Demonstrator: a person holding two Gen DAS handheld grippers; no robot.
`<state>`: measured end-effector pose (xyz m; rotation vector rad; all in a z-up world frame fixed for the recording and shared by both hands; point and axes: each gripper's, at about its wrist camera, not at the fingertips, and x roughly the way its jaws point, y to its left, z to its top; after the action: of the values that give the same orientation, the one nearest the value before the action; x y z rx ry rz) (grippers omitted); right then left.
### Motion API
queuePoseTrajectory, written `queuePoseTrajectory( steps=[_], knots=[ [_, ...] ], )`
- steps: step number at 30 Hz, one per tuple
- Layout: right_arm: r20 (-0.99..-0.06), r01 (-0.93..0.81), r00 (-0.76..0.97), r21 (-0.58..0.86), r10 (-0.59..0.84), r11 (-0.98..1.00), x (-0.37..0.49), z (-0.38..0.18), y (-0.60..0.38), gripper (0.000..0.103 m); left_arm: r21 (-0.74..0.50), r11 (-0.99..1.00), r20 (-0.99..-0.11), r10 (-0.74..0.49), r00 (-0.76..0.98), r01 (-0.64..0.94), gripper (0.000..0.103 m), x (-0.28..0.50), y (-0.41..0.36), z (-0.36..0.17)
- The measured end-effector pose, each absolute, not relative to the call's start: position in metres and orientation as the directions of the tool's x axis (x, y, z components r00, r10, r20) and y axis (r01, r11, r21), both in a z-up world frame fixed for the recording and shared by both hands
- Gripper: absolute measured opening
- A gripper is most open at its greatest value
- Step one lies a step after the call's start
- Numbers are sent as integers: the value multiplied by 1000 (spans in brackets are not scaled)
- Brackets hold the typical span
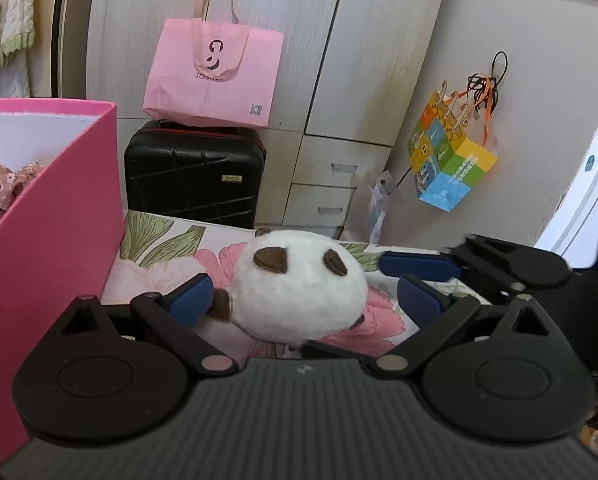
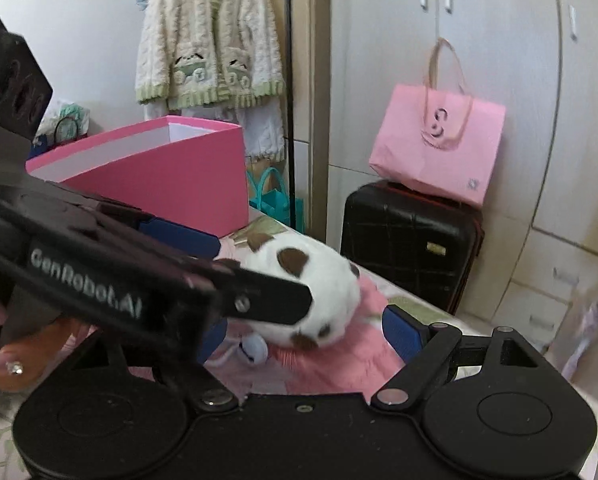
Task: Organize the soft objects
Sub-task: 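Close the left gripper on the panda plush, then lift the panda plush with the left gripper and carry it over the pink box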
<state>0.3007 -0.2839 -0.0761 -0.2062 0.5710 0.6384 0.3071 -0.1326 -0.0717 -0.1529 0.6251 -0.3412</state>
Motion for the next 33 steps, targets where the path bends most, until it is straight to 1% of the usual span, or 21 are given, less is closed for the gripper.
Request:
queuePoseTrajectory(
  steps=[2,4,8,9,10,12,13,17,18,19,24,29,33],
  knots=[
    [-565,-624,650,-15,508,781,309,-80,-279,89,-249,929,-544,-369,754,274,98,308,-133,-74],
    [-576,-629,639,-9,510,777,318,-85,-277,89,-264,925,-545,-376,750,272,95,310,-133,-77],
    [-601,-631,600,50,528,774,333,-95,-276,88,-283,924,-565,-378,733,259,85,316,-133,-83],
    [-606,-630,591,65,532,774,334,-96,-277,83,-286,924,-567,-375,734,252,79,317,-132,-84],
    [-605,-625,588,82,537,776,334,-95,-279,74,-286,927,-568,-368,736,243,77,317,-132,-84],
    [-603,-606,584,122,543,786,331,-95,-281,71,-280,931,-568,-356,742,233,74,318,-131,-85],
    [-602,-598,590,121,538,792,329,-95,-280,70,-281,931,-570,-358,740,234,74,319,-130,-85],
    [-598,-591,613,85,516,802,323,-96,-276,69,-267,933,-574,-356,737,243,73,316,-131,-85],
    [-598,-589,620,74,508,805,321,-96,-274,68,-274,927,-575,-370,730,254,68,316,-131,-85],
    [-595,-588,626,65,505,806,319,-95,-273,66,-275,927,-577,-370,728,253,68,316,-131,-84],
    [-594,-559,658,26,463,829,306,-90,-268,66,-272,921,-577,-389,718,280,67,307,-132,-80],
    [-577,-534,701,-35,419,845,283,-81,-264,66,-268,909,-570,-416,708,318,67,291,-131,-71],
    [-572,-503,720,-41,393,863,262,-73,-260,67,-264,898,-571,-440,693,352,67,272,-128,-65]
  ],
)
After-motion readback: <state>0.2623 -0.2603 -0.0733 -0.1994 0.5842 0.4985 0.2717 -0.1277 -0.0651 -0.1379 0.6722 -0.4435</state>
